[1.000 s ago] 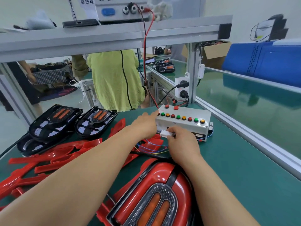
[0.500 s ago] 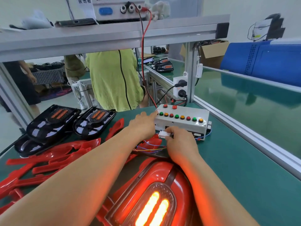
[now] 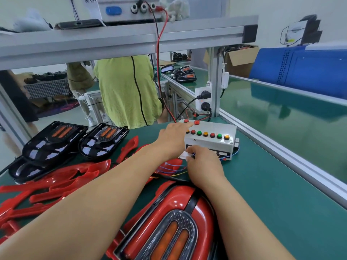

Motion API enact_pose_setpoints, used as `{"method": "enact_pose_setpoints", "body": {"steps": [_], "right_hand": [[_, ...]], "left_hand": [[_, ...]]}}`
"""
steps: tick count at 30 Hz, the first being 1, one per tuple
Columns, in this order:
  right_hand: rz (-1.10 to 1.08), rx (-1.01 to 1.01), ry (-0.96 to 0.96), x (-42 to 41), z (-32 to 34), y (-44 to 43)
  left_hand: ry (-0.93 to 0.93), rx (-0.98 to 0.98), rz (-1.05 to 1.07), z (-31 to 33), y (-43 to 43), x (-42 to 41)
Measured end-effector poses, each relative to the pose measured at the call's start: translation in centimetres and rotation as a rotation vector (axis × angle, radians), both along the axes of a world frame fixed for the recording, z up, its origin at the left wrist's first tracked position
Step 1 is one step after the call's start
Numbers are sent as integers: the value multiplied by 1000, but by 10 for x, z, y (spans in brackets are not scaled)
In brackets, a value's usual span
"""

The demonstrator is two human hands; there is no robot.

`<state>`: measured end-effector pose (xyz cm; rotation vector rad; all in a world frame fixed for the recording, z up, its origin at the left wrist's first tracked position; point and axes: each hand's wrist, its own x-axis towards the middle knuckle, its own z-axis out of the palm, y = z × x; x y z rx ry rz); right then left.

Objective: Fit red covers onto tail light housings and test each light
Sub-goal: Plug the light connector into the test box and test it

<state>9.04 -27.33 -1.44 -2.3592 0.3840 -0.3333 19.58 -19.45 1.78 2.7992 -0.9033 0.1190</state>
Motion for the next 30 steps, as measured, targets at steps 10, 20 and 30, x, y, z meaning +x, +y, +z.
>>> {"method": "enact_pose_setpoints", "body": {"steps": [10,20,30], "right_hand": [[-5,-8,-4,1,-1,1],[-2,-16,25,1,-7,1],[26,-51,6,2,-5,2]], "left_hand": [[-154,120,-27,5,-5,3],[-191,489,-225,19,-20,-6],[-149,320,-154,12,-14,-4]]}}
